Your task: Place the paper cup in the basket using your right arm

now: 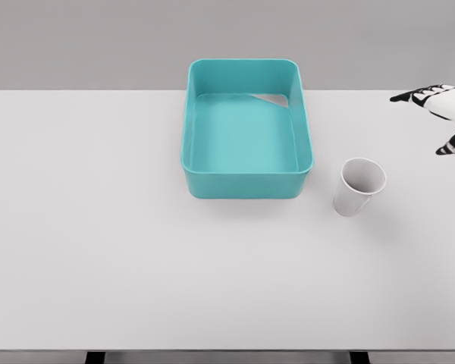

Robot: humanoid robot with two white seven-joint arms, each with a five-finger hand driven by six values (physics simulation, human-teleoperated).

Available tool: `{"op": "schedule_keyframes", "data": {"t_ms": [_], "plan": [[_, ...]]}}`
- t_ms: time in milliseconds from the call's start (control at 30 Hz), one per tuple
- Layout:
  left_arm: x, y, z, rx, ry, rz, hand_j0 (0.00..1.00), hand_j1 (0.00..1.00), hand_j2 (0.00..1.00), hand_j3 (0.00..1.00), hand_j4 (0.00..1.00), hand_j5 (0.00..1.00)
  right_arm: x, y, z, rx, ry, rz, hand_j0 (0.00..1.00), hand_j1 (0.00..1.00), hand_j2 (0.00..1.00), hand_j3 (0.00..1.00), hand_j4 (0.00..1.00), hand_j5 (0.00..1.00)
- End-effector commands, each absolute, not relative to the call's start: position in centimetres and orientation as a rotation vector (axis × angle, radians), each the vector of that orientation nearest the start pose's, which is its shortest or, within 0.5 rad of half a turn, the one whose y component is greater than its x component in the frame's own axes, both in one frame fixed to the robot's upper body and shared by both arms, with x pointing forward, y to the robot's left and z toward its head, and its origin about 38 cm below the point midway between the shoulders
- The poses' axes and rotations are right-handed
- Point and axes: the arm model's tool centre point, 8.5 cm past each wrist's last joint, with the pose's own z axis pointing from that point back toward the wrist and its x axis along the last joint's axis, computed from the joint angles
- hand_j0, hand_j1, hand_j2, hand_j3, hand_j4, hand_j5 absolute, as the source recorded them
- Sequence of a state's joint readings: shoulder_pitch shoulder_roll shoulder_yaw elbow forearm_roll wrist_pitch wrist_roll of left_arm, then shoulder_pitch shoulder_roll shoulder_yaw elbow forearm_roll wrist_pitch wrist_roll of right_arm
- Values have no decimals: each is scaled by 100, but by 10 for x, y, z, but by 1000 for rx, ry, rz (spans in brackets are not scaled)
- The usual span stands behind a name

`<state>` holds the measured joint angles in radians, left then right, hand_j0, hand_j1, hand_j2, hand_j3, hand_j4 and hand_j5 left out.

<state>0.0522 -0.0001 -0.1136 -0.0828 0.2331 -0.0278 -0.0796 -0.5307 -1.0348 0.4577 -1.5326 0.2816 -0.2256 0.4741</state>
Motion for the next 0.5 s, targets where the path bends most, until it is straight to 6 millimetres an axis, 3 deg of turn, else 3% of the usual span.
{"op": "schedule_keyframes", "data": {"t_ms": [0, 133, 167, 233, 300, 367, 467], "plan": [[-2, 262, -263, -2, -67, 115, 100, 100, 100, 100, 100, 100, 427, -401, 266, -685, -1224, 1683, 100, 100, 100, 100, 100, 100], [-2, 262, -263, -2, -67, 115, 100, 100, 100, 100, 100, 100, 427, -397, 267, -668, -1248, 1684, 100, 100, 100, 100, 100, 100], [-2, 262, -263, -2, -67, 115, 100, 100, 100, 100, 100, 100, 424, -396, 270, -594, -1275, 1653, 100, 100, 100, 100, 100, 100], [-2, 262, -263, -2, -67, 115, 100, 100, 100, 100, 100, 100, 418, -398, 269, -280, -1364, 1500, 100, 100, 100, 100, 100, 100], [-2, 262, -263, -2, -67, 115, 100, 100, 100, 100, 100, 100, 421, -416, 269, -146, -1461, 1324, 100, 100, 100, 100, 100, 100], [-2, 262, -263, -2, -67, 115, 100, 100, 100, 100, 100, 100, 422, -424, 260, -104, -1486, 1264, 100, 100, 100, 100, 100, 100], [-2, 262, -263, -2, -67, 115, 100, 100, 100, 100, 100, 100, 421, -420, 247, -81, -1454, 1253, 100, 100, 100, 100, 100, 100]]}}
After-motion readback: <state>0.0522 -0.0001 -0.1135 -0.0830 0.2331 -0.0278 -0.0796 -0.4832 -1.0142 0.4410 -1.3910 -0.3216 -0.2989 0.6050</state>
